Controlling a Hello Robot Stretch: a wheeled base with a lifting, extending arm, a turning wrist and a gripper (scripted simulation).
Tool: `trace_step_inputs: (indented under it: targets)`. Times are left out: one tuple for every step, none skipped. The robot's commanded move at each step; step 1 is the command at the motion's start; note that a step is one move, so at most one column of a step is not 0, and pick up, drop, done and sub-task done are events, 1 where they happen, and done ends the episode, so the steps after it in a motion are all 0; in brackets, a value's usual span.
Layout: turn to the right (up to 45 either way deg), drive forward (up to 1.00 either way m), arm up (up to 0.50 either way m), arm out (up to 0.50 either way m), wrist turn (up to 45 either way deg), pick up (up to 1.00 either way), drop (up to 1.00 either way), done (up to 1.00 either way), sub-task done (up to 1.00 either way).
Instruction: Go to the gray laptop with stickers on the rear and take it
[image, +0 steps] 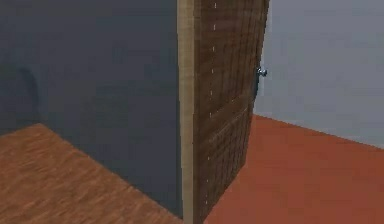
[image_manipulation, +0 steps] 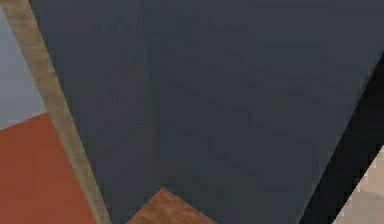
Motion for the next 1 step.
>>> trace_step_inputs:
  targets:
    - [0.0,0.30,0.00,0.00,0.0,0.00,0.00,0.00,0.00]
